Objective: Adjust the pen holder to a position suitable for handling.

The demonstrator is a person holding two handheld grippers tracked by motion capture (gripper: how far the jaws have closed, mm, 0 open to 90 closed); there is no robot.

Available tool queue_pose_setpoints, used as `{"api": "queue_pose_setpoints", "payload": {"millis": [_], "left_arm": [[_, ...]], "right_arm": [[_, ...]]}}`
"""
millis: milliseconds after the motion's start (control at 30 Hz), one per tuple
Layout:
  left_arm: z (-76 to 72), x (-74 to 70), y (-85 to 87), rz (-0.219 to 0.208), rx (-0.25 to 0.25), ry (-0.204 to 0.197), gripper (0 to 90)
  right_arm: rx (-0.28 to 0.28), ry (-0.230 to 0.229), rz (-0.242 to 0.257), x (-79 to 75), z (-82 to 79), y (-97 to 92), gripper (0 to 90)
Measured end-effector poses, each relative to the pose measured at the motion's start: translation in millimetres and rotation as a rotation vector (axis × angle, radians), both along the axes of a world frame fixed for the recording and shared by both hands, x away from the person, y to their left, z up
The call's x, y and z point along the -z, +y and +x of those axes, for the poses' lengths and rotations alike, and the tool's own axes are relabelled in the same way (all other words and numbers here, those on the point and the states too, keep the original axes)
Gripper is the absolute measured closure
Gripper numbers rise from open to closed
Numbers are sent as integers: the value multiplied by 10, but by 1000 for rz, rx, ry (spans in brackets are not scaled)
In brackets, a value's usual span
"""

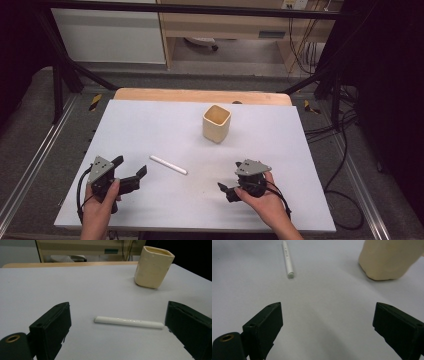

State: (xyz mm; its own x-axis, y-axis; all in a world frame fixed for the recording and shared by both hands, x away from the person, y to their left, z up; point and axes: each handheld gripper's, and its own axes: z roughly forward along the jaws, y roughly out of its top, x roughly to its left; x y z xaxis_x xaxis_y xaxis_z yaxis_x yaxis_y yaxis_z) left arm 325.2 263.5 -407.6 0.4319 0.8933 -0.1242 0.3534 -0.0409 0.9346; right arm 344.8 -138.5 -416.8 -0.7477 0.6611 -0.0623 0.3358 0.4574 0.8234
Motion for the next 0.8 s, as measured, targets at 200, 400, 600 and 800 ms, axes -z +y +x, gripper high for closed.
{"api": "queue_pose_setpoints", "payload": {"millis": [200, 400, 600, 800], "left_arm": [[-2, -6, -11, -12, 6, -5, 75], [6, -9, 2, -25, -2, -8, 75], [33, -10, -27, -16, 2, -7, 79], [38, -11, -19, -13, -1, -9, 80]], "right_arm": [[-36, 45, -39, -35, 134, 267, 81], [-61, 59, -53, -114, 254, 491, 79], [-82, 107, -61, -137, 384, 718, 70], [-115, 118, -63, -139, 485, 923, 71]]}}
